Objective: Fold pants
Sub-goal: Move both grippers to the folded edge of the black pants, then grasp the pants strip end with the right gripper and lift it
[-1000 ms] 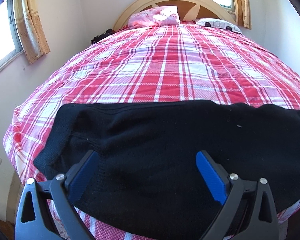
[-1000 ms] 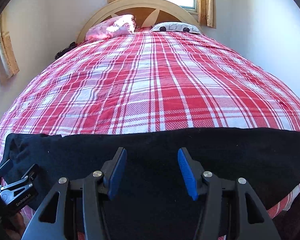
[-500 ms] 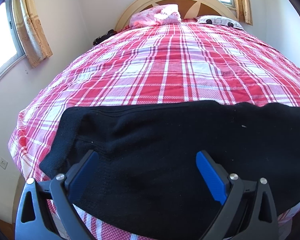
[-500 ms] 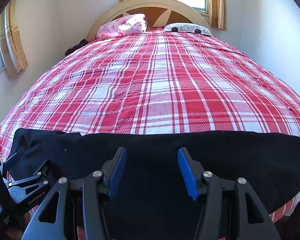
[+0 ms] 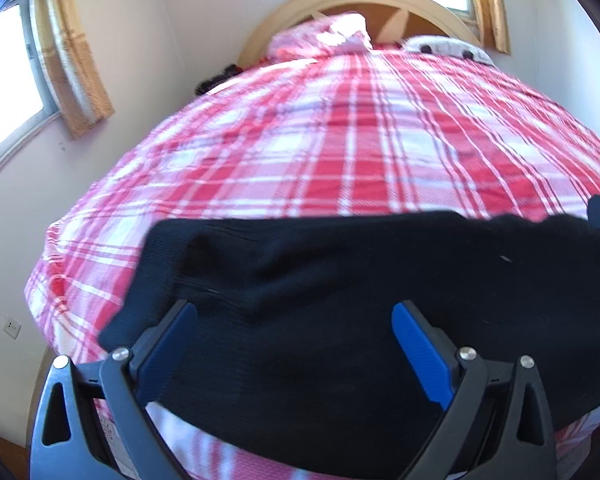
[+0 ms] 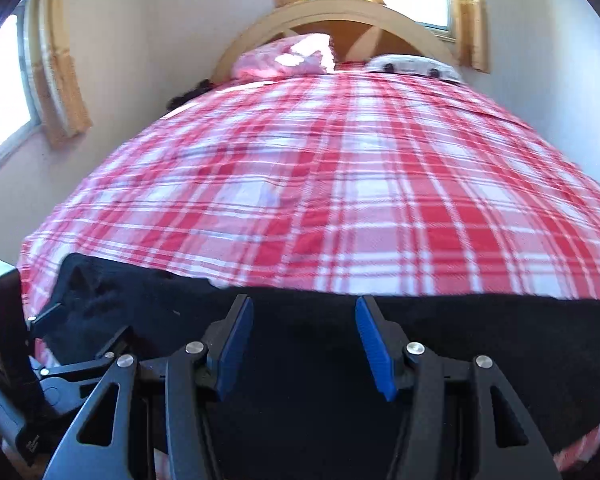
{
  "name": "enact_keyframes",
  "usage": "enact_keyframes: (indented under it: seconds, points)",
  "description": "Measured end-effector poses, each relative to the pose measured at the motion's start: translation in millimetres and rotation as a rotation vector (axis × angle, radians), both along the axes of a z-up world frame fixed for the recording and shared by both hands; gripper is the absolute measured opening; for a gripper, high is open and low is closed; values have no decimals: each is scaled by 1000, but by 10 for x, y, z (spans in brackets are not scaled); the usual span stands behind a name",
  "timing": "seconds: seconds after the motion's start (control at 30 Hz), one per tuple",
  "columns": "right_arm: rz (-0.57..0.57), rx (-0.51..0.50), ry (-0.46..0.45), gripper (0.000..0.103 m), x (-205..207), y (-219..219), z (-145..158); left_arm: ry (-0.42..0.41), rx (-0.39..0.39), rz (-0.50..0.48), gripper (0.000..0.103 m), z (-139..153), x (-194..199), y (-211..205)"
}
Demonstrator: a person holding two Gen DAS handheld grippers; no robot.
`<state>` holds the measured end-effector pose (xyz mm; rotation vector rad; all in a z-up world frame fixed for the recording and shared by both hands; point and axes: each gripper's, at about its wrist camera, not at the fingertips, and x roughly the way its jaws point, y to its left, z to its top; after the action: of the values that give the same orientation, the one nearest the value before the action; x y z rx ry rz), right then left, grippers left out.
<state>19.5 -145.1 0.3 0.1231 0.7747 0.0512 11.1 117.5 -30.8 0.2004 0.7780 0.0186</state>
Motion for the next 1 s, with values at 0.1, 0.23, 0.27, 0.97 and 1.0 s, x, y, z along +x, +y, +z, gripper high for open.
enact_keyframes:
  seconds: [0.1, 0.23, 0.27, 0.97, 1.0]
  points:
    - [110, 88, -2, 56, 170, 35, -35, 6, 30, 42, 101, -42, 49, 178]
    - [200, 38, -8, 56, 349, 212, -116, 22, -6, 73, 101, -120, 57, 374]
    - [207, 1, -6, 56, 379, 277, -151, 22, -21, 72, 101, -132, 44, 399]
    - [521, 394, 386, 58, 697, 611, -570, 26, -63, 70, 102, -185, 40, 440]
    - [542, 398, 388, 58, 694, 650, -564, 27, -65, 71, 102, -187, 45, 442]
